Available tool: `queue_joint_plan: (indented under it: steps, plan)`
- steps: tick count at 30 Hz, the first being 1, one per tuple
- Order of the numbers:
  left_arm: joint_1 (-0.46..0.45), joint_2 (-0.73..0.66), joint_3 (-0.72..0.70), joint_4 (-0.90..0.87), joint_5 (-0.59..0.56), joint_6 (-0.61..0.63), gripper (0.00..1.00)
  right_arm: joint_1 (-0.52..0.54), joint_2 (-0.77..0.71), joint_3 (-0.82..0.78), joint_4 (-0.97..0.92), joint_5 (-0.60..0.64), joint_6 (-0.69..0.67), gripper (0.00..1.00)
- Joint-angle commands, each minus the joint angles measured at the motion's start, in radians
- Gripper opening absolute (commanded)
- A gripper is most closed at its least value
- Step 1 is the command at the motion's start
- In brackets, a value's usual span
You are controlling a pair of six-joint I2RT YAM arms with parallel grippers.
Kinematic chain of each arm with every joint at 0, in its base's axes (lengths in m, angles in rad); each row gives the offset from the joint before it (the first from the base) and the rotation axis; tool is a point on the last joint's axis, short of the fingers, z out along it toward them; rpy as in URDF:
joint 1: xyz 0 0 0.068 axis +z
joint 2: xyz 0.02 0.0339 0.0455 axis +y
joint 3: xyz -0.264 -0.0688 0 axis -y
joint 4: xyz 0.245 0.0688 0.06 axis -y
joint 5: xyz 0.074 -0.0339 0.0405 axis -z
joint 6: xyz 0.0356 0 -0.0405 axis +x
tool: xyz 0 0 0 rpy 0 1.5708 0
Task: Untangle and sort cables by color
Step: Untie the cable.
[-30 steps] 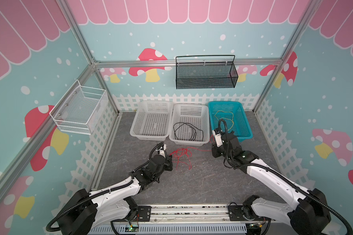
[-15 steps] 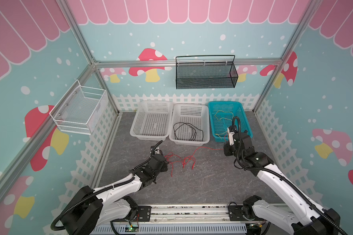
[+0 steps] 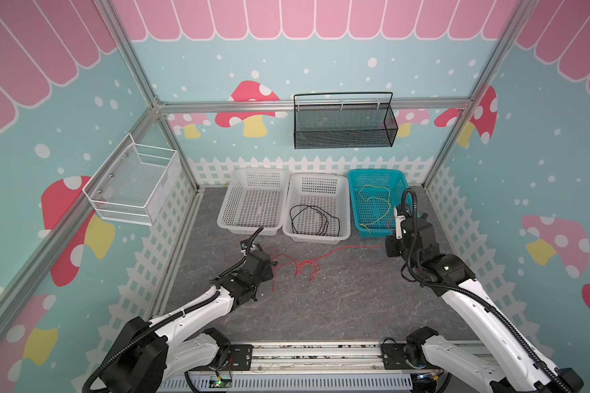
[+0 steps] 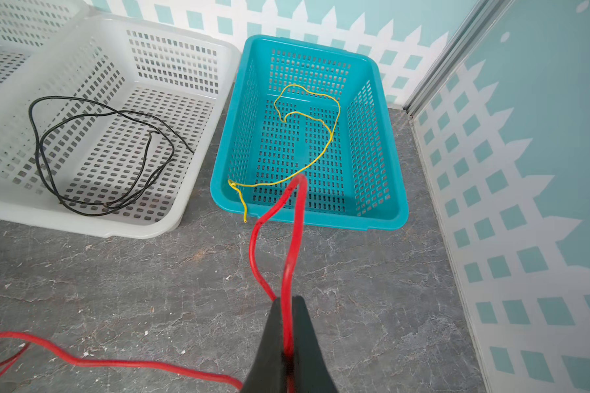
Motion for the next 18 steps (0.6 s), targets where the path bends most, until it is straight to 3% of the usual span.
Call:
queue_joint_plan:
  steps: [1, 12, 18]
  plan:
    - [0.056, 0.019, -0.015, -0.184, -0.131, -0.055, 0.0, -0.032, -0.042, 0.055, -0.033, 0.169, -0.028, 0.0]
    - [0.103, -0.02, -0.043, -0.157, -0.093, -0.057, 0.0, -0.039, -0.046, 0.112, -0.044, 0.153, -0.046, 0.0]
    - [0.097, -0.005, -0.037, -0.106, -0.038, -0.024, 0.0, -0.039, -0.026, 0.097, 0.005, -0.032, -0.085, 0.0]
